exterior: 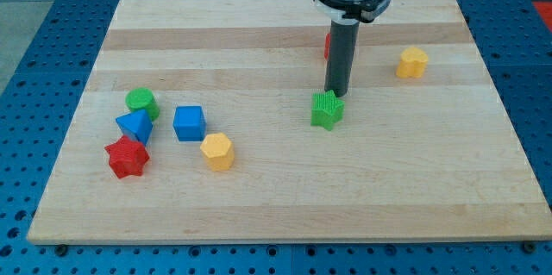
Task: Slide the yellow hexagon closer to the blue cube
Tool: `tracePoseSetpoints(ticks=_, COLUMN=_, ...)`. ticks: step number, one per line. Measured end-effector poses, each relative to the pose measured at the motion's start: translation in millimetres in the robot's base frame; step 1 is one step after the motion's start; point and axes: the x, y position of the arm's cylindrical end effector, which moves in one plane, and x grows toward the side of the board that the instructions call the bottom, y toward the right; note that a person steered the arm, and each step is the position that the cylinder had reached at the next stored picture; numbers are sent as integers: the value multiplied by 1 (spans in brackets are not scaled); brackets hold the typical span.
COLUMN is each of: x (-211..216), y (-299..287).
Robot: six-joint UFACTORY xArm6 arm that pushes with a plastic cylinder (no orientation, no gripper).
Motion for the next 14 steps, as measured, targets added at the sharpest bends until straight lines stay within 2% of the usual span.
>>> tracePoseSetpoints(ticks=2, x=16, y=8)
tracePoseSetpoints(ticks=3, x=24, y=54)
tracePoseSetpoints(ticks=5, x=100, y=78)
tracePoseSetpoints(ticks=7, x=171, y=55)
tracePoseSetpoints(ticks=9, x=166, y=-63)
tracePoseSetpoints(ticks=10, x=151, y=-109)
tracePoseSetpoints(ticks=11, x=132, y=-141)
tracePoseSetpoints(ticks=13, x=130, y=-169)
tracePoseSetpoints(ticks=14, x=114, y=-178)
